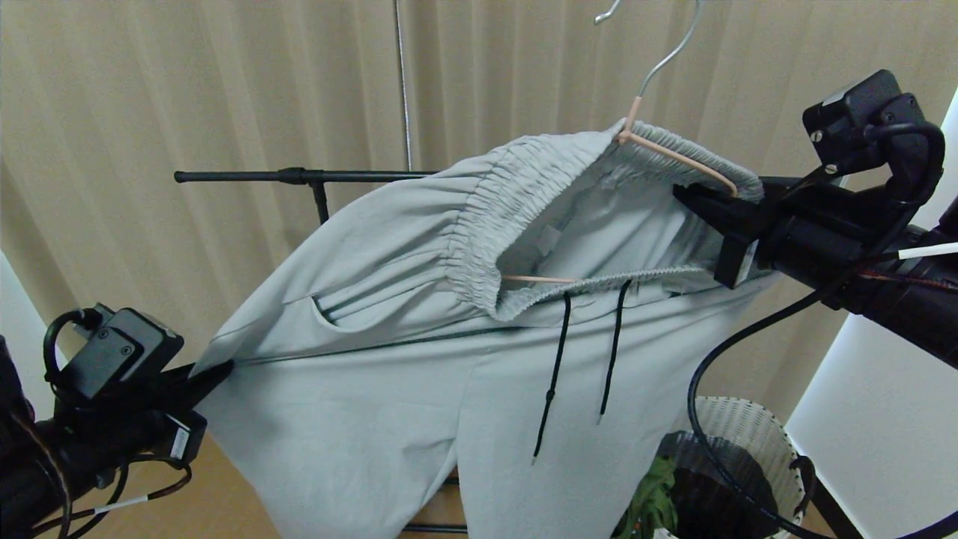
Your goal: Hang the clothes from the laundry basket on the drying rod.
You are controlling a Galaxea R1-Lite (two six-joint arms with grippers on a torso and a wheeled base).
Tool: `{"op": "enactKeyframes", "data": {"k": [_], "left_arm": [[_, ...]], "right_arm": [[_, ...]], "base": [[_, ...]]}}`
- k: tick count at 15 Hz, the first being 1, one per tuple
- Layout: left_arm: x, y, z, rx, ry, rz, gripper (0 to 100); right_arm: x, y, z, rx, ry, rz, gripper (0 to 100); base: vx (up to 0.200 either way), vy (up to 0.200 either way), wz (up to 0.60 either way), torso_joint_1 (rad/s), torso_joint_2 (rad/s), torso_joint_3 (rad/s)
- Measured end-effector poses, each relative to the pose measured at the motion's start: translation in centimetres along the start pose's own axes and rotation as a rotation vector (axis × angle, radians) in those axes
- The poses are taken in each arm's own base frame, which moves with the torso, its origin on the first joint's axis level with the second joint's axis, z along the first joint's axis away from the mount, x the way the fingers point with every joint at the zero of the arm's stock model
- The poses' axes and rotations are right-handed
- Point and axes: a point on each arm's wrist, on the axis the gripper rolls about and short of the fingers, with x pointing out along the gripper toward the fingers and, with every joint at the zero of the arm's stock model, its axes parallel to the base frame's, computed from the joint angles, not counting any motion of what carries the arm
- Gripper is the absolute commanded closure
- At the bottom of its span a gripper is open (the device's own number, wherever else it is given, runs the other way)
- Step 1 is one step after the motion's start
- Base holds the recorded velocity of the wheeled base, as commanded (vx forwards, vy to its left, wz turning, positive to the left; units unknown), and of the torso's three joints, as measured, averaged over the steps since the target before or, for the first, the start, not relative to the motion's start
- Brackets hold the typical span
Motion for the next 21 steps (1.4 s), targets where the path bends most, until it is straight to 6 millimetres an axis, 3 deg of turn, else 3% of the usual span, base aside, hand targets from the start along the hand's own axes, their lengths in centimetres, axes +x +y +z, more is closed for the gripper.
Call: {"op": "enactKeyframes", "data": {"k": [2,3,6,11,15,21], "left_arm": [[0.1,-0.2,0.3,-0.006,-0.031,-0.004,100],[0.0,-0.4,0.5,-0.021,-0.041,-0.013,0],[-0.4,-0.8,1.1,-0.074,-0.091,-0.060,0],[-1.6,-0.6,4.4,-0.209,-0.270,-0.124,0],[-2.7,-1.1,3.8,-0.250,-0.270,-0.136,0],[-3.7,-1.2,3.4,-0.238,-0.315,-0.109,0]], "right_arm": [[0.0,-0.1,0.1,0.000,-0.003,-0.003,100],[0.0,0.0,0.0,0.000,-0.002,-0.003,100],[0.1,0.1,-0.3,-0.003,0.044,0.007,100],[-1.0,0.1,-1.2,-0.022,0.311,0.004,100],[-1.7,0.2,-2.3,-0.058,0.505,-0.043,100],[-1.8,0.2,-2.7,-0.068,0.535,-0.080,100]], "base": [[0.000,0.000,0.00,0.000,0.00,0.000],[0.000,0.000,0.00,0.000,0.00,0.000],[0.000,0.000,0.00,0.000,0.00,0.000],[0.000,0.000,0.00,0.000,0.00,0.000],[0.000,0.000,0.00,0.000,0.00,0.000],[0.000,0.000,0.00,0.000,0.00,0.000]]}}
